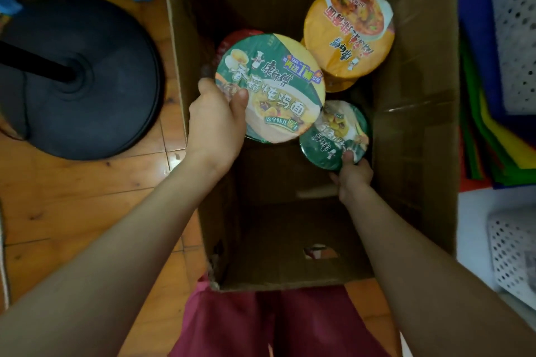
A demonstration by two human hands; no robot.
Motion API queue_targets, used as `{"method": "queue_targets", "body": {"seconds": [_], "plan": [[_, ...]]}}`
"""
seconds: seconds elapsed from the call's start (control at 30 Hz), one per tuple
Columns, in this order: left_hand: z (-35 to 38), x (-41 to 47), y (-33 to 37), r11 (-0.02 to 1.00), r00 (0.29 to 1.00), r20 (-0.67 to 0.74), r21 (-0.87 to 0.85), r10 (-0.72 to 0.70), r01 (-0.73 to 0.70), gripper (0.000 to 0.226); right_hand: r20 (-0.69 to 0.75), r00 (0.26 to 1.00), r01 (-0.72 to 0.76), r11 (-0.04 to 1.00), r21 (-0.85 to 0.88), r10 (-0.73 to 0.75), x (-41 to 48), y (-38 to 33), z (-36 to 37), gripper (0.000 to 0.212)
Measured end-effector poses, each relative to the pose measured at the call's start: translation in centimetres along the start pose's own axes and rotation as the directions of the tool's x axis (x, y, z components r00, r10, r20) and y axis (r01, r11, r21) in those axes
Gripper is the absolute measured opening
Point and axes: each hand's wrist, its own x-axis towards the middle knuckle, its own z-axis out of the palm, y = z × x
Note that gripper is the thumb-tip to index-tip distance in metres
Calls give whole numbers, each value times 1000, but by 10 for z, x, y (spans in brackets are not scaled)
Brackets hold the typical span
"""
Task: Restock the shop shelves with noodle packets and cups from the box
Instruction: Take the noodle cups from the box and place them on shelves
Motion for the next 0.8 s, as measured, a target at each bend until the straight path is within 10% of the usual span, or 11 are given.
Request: {"method": "queue_targets", "body": {"seconds": [0.23, 0.8], "plan": [[-56, -36, 41, 997, 997, -32, 2, 74, -74, 38, 144, 984, 148, 930, -335, -105, -79, -22, -47, 37], [-284, -158, 218, 895, 893, -90, 127, 441, -429, 41, 455, 751, 648, 668, -367, -478, -388, -156, -198, 26]]}}
